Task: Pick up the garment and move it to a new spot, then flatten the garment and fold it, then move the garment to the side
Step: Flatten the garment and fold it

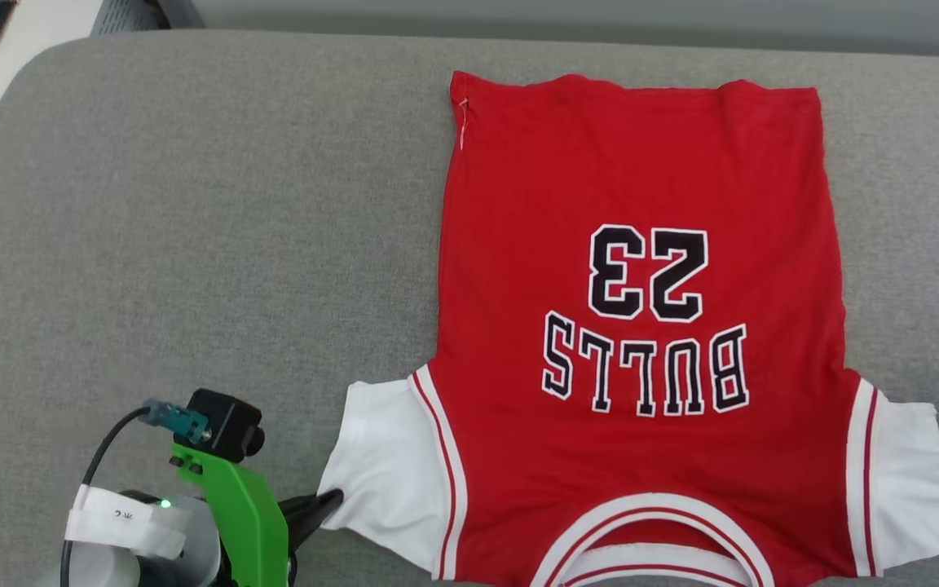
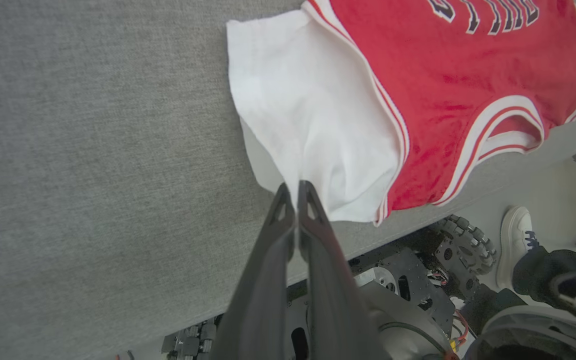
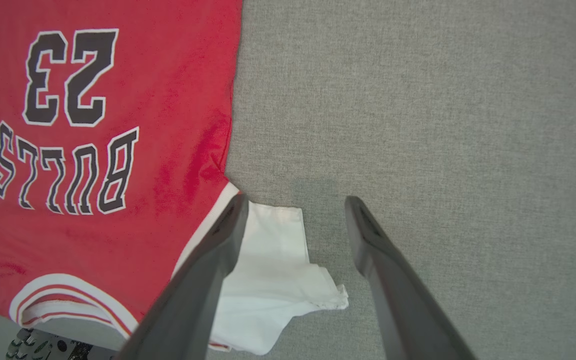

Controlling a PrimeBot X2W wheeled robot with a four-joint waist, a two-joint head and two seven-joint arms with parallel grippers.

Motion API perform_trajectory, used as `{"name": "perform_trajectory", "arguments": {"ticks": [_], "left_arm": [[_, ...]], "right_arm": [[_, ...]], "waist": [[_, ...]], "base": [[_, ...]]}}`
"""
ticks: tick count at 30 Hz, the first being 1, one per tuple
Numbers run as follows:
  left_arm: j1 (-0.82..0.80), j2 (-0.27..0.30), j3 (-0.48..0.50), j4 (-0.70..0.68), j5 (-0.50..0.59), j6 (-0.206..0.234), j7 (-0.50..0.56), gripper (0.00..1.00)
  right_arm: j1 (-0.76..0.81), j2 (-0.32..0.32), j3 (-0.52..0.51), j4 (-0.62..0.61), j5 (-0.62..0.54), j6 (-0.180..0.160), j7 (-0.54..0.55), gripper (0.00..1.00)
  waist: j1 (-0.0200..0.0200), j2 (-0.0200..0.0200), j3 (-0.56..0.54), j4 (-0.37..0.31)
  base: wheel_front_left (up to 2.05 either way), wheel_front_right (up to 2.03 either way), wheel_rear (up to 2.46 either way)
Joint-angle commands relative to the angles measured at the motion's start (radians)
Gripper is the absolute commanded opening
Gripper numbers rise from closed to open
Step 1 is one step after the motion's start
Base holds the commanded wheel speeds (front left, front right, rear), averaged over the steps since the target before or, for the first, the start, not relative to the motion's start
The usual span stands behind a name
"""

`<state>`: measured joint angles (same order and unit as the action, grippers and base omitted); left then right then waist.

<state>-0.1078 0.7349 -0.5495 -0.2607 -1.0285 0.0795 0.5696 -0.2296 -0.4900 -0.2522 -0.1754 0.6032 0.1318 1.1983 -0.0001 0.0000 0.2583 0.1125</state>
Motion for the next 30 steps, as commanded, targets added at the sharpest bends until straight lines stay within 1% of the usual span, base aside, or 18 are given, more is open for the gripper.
{"name": "perform_trajectory", "arguments": {"ticks": [1, 5, 8, 13, 17, 24, 30], "left_arm": [[-0.022, 0.015, -0.003, -0.018, 0.017, 0.008, 0.006, 0.0], [-0.041, 0.019, -0.006, -0.067, 0.038, 0.013, 0.011, 0.0], [-0.052, 0.022, -0.015, -0.096, 0.045, 0.016, 0.028, 0.0], [-0.091, -0.001, -0.024, -0.127, 0.072, 0.002, 0.014, 0.0], [-0.122, -0.025, -0.036, -0.123, 0.091, -0.016, 0.0, 0.0], [-0.164, -0.066, -0.052, -0.112, 0.116, -0.042, -0.031, 0.0], [-0.176, -0.089, -0.058, -0.096, 0.12, -0.058, -0.054, 0.0]], "right_arm": [[-0.053, -0.006, 0.005, -0.009, -0.001, -0.001, 0.021, 1.0], [-0.21, -0.012, 0.017, 0.005, -0.014, -0.001, 0.087, 1.0], [-0.325, -0.04, 0.044, 0.034, -0.045, -0.001, 0.123, 1.0], [-0.529, -0.054, 0.058, 0.126, -0.101, -0.001, 0.175, 1.0], [-0.668, -0.069, 0.078, 0.218, -0.149, -0.001, 0.191, 1.0], [-0.816, -0.086, 0.095, 0.357, -0.228, -0.001, 0.168, 1.0], [-0.878, -0.096, 0.107, 0.444, -0.276, -0.001, 0.149, 1.0]], "waist": [[0.0001, 0.0, 0.105, 0.051], [0.0001, 0.0, 0.184, 0.086], [0.0001, 0.0, 0.239, 0.113], [0.0001, 0.0, 0.318, 0.17], [0.0001, 0.0, 0.366, 0.212], [0.0001, 0.0, 0.422, 0.275], [0.0001, 0.0, 0.448, 0.303]], "base": [[0.0, 0.0, 0.0], [0.0, 0.0, 0.0], [0.0, 0.0, 0.0], [0.0, 0.0, 0.0], [0.0, 0.0, 0.0], [0.0, 0.0, 0.0], [0.0, 0.0, 0.0]]}}
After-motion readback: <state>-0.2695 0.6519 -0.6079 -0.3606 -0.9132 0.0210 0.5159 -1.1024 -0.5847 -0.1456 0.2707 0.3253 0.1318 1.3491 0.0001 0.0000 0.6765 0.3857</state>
